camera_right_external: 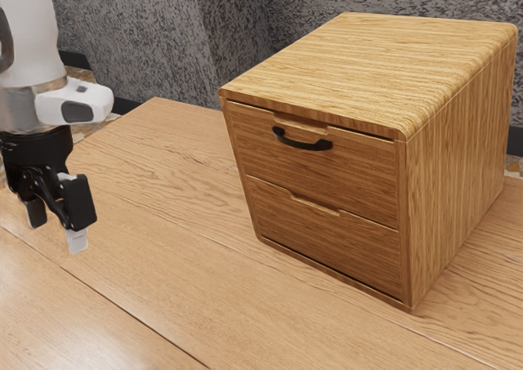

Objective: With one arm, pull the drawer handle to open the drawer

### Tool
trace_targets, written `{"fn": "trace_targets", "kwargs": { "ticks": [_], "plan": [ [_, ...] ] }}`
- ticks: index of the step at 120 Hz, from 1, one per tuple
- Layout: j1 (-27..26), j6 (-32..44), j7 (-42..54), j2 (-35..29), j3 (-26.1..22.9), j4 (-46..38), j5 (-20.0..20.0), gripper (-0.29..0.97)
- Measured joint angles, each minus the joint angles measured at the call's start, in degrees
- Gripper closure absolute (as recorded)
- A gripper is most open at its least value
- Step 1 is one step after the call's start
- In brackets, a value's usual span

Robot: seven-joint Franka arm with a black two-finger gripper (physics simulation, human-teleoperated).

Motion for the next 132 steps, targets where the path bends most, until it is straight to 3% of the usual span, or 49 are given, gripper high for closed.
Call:
{"fn": "trace_targets", "kwargs": {
  "ticks": [13, 26, 42, 54, 64, 76, 95, 132],
  "plan": [
    [-0.8, 10.5, -0.7, 0.7, -0.1, -1.2, 0.3, 0.0],
    [-4.8, 15.5, -0.2, 1.4, 0.0, -1.8, -0.1, 0.0],
    [-12.1, 21.5, 11.5, 3.8, -3.0, -2.3, 6.4, 0.0],
    [-15.8, 27.9, 19.9, 1.8, -3.6, -4.6, 8.7, 0.0],
    [-19.1, 33.5, 26.3, 0.2, 0.2, -6.5, 7.4, 0.0],
    [-19.8, 40.1, 35.4, 0.6, 3.7, -7.6, 2.9, 0.01],
    [-19.3, 45.9, 47.6, 5.0, 4.2, -5.0, -0.6, 0.02],
    [-19.4, 49.9, 65.4, 12.2, 4.2, 0.1, -2.1, 0.02]
  ]
}}
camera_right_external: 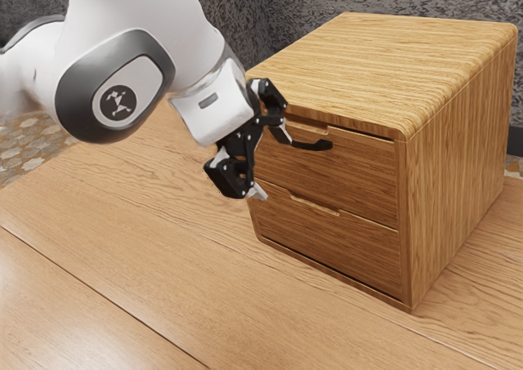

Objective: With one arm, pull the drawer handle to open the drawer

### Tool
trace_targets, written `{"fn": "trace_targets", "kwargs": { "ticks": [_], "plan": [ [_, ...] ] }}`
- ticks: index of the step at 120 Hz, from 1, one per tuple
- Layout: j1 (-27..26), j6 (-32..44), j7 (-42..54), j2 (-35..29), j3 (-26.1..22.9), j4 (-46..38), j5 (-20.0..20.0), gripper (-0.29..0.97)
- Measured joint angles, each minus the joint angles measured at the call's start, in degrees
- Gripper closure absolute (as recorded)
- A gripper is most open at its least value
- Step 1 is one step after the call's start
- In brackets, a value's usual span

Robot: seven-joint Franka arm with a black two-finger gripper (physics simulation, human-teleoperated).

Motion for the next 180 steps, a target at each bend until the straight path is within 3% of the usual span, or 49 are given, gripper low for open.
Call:
{"fn": "trace_targets", "kwargs": {
  "ticks": [80, 142, 180],
  "plan": [
    [2.2, 1.7, 18.1, 7.3, 0.5, 5.4, -1.4, -0.01],
    [4.2, 1.8, 21.3, 5.1, 0.8, 4.0, -0.2, 0.03],
    [3.1, 7.4, 19.4, 4.4, 0.8, 2.2, 1.3, 0.05]
  ]
}}
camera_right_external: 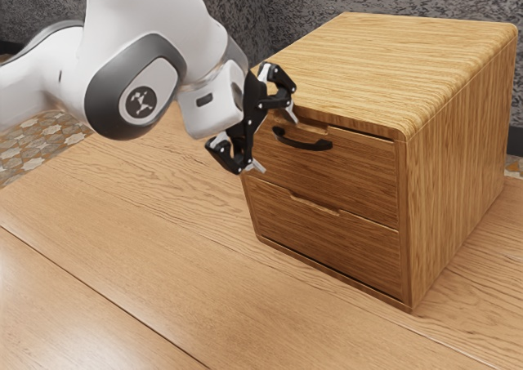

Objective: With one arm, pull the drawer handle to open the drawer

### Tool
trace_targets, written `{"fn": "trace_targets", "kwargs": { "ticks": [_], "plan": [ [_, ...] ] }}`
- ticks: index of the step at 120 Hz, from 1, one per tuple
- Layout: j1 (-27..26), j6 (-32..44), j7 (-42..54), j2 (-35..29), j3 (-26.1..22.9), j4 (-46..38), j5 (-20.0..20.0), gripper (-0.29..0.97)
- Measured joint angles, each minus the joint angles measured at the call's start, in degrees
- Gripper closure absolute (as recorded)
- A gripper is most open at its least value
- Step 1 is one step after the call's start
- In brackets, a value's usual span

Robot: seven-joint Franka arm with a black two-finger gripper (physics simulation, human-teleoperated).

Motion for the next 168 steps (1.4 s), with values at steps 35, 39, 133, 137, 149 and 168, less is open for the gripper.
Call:
{"fn": "trace_targets", "kwargs": {
  "ticks": [35, 39, 133, 137, 149, 168],
  "plan": [
    [-1.5, 1.9, -1.4, -3.9, 0.1, -3.5, 0.0, 0.03],
    [-1.5, 2.0, -1.5, -4.9, 0.1, -4.5, 0.0, 0.03],
    [-1.1, 5.5, -4.1, -2.4, 0.2, -7.1, -1.9, 0.04],
    [-1.1, 5.5, -4.2, -2.3, 0.2, -7.2, -1.9, 0.04],
    [-1.1, 5.7, -4.4, -2.3, 0.2, -7.4, -2.0, 0.03],
    [-1.1, 5.8, -4.8, -3.2, 0.3, -9.0, -1.9, 0.0]
  ]
}}
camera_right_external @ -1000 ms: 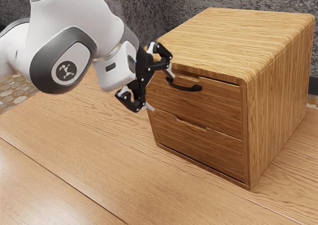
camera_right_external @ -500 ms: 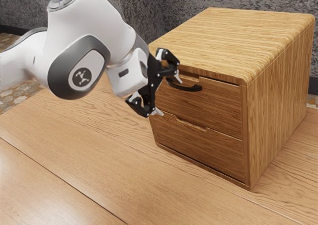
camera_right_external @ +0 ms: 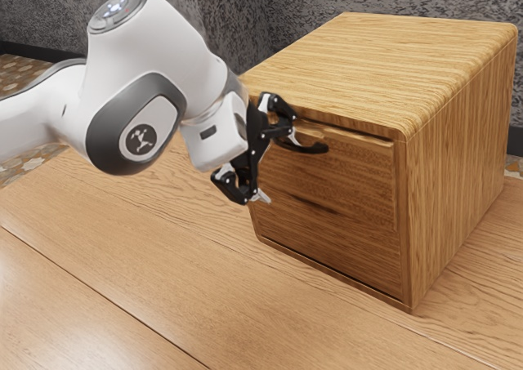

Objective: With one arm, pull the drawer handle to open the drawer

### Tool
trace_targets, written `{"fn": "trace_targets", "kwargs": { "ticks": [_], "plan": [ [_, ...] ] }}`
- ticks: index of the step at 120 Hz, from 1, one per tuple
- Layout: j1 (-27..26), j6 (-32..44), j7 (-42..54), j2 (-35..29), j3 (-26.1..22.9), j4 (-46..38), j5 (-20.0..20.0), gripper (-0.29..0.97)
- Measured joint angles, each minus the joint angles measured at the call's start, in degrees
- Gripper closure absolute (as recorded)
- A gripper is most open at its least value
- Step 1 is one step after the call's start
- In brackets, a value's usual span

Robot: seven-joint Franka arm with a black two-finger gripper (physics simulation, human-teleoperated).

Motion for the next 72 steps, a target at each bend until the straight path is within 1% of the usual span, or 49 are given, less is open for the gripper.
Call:
{"fn": "trace_targets", "kwargs": {
  "ticks": [21, 27, 41, 52, 60, 72],
  "plan": [
    [-0.1, 0.0, -0.3, -2.7, 0.8, -2.1, 0.1, 0.07],
    [-0.1, 0.0, -0.3, -3.3, 0.8, -3.0, 0.1, 0.04],
    [-0.2, 0.0, -0.5, -4.0, 0.8, -4.0, 0.1, 0.02],
    [-0.3, 0.0, -0.6, -5.6, 0.8, -5.2, 0.1, 0.08],
    [-0.4, 0.0, -0.7, -7.0, 0.8, -6.4, 0.2, 0.1],
    [-0.4, 0.0, -0.8, -8.2, 0.8, -7.8, 0.3, 0.04]
  ]
}}
